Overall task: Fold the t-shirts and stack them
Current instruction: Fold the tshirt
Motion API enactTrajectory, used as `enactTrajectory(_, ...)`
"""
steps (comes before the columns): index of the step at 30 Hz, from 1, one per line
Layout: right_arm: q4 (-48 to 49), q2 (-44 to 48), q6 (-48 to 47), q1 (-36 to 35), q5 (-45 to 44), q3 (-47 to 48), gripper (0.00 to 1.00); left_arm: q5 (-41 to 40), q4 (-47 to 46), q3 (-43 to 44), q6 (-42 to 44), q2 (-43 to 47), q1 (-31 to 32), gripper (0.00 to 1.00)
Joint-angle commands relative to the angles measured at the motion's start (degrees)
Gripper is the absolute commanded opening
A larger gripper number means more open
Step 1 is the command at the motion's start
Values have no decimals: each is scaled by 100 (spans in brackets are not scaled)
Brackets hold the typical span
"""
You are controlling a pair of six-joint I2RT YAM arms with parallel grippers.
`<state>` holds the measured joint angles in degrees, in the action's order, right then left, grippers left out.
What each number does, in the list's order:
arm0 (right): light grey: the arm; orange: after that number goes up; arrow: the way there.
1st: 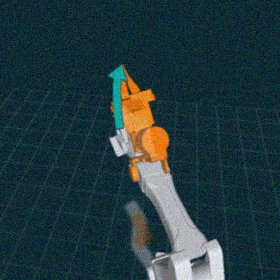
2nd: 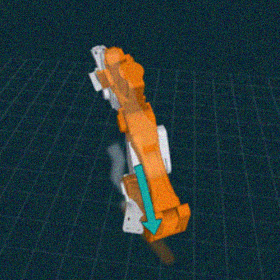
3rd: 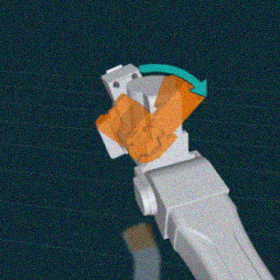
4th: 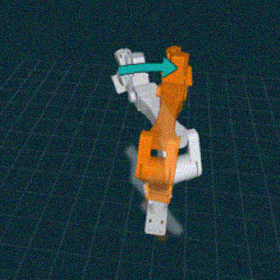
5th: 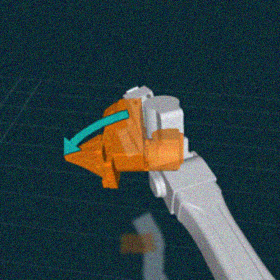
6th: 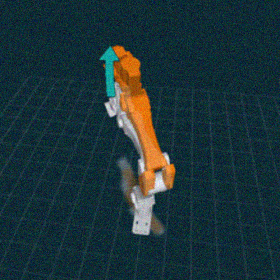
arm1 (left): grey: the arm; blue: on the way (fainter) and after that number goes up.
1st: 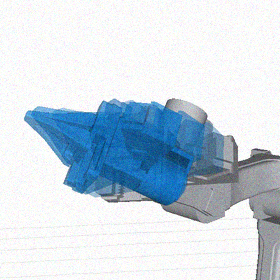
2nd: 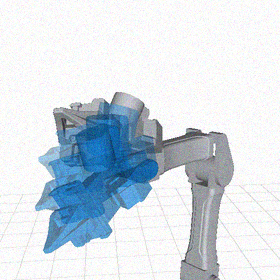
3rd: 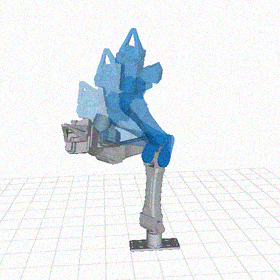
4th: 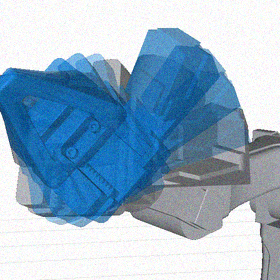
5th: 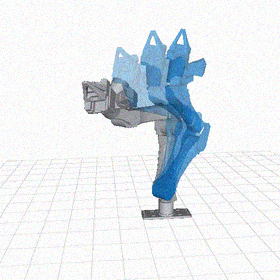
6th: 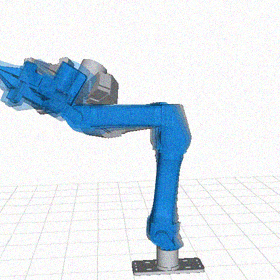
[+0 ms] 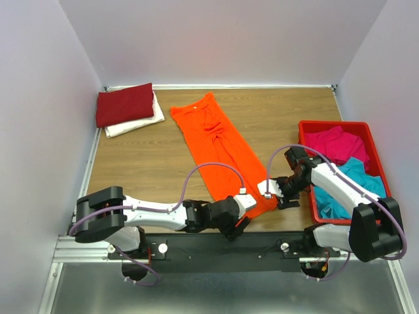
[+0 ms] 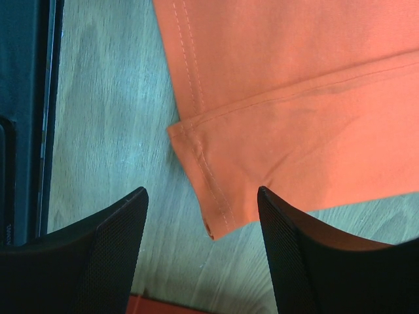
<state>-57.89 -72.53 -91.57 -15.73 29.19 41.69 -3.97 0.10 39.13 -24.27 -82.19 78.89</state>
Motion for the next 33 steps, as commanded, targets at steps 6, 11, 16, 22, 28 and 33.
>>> enactTrajectory(6,129,-42,-80,52,61,-109,74,-157,131,-99,-148,2,91,73)
enactTrajectory(11,164,-42,-107,52,25,-144,74,-157,192,-64,-139,-139,100,73)
enactTrajectory(16,190,-68,-124,52,17,-170,73,-192,236,6,-122,-244,118,73)
enactTrajectory(22,243,-103,-159,70,-19,-188,73,-271,342,138,-86,-446,162,73)
enactTrajectory(28,400,-270,-300,61,-150,-337,72,-482,526,322,-148,-666,179,69)
enactTrajectory(33,603,-603,-177,61,-159,-293,66,-675,711,393,-262,-807,179,59)
